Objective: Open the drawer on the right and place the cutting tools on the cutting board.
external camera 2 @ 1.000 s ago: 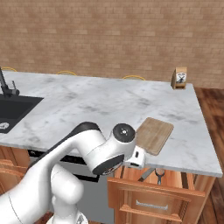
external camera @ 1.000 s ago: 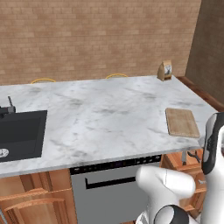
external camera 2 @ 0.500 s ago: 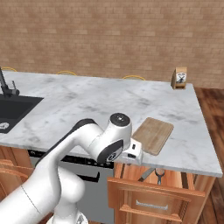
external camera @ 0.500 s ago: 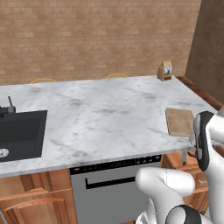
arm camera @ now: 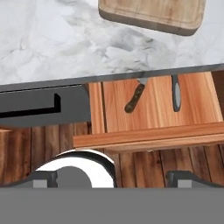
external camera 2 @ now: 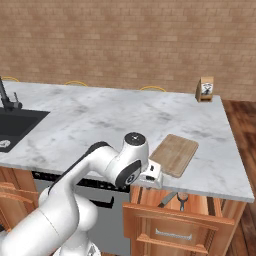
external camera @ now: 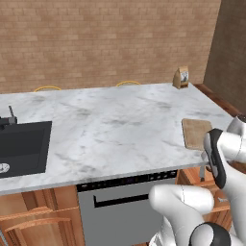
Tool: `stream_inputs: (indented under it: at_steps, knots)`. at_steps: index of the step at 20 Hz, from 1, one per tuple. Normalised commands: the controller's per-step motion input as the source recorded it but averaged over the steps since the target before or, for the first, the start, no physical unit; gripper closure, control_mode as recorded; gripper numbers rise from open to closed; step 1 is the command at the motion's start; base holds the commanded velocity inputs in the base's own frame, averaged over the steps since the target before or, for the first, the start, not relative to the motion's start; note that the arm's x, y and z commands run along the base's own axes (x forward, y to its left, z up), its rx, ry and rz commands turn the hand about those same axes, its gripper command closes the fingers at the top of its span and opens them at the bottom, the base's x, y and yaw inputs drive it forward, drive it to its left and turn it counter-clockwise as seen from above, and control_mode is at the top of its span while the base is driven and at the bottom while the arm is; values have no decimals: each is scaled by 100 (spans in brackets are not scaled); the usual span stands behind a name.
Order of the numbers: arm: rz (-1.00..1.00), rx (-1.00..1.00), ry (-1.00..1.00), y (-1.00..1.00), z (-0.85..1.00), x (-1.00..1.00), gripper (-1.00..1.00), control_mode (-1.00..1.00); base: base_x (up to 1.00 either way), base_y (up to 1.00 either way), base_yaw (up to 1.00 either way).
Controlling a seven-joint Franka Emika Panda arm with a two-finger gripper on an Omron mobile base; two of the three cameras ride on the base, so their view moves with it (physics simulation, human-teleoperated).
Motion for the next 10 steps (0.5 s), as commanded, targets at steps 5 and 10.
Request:
stream_inputs:
  at_steps: [5, 10]
  knots:
    - [-2, -3, 0, -1, -32, 4, -100, -100, 0, 0, 0]
    - [-2, 0, 0, -2, -22, 9, -100, -100, 0, 0, 0]
